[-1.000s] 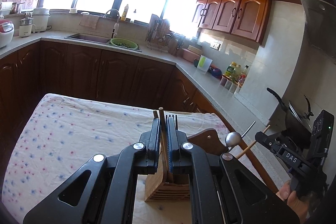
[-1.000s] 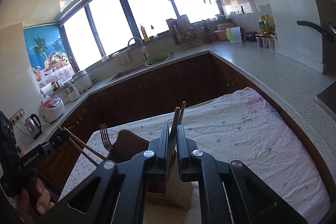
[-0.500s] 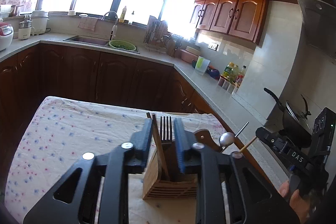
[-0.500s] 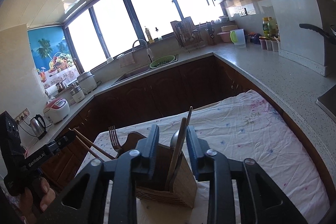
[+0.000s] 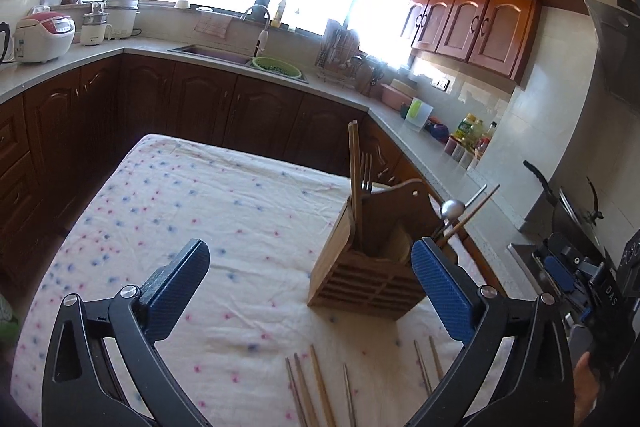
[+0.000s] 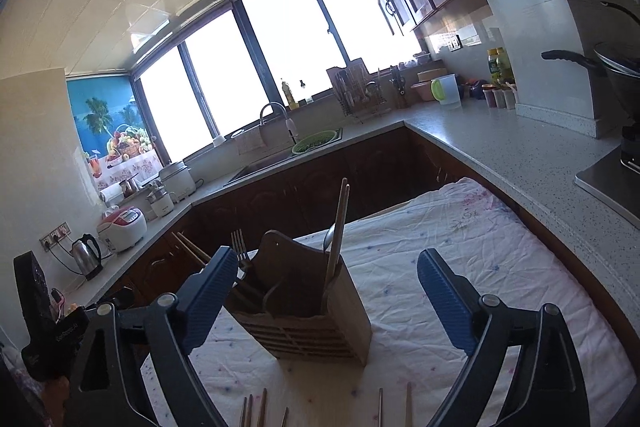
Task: Organize utensils
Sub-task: 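Open both tools and move them back over the chopsticks on the cloth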
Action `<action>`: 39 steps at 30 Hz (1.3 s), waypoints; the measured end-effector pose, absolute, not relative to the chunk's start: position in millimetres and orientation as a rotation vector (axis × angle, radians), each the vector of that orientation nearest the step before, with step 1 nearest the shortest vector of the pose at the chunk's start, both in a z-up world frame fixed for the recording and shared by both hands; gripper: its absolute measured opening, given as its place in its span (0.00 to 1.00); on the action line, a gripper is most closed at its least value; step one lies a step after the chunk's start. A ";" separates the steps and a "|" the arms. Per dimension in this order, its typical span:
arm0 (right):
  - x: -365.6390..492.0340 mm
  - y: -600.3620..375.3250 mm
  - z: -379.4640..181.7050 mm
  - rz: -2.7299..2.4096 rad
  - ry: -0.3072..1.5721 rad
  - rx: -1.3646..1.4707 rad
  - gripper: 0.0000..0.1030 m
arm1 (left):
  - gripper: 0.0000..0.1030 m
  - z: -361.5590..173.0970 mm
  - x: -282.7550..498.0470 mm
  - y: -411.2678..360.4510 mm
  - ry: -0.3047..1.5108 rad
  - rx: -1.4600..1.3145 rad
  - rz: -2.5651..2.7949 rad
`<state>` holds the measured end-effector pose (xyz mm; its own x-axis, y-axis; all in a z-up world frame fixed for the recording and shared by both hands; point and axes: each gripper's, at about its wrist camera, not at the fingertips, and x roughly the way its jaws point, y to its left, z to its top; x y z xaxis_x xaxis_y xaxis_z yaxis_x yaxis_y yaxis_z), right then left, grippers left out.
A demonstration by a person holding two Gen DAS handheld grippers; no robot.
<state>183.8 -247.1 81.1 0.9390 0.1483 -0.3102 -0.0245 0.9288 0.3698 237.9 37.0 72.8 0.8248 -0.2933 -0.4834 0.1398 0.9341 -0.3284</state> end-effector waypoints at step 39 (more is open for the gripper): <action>64.6 -234.8 -9.5 0.051 0.564 0.267 0.92 | 1.00 -19.9 134.2 26.7 0.780 -0.069 -0.145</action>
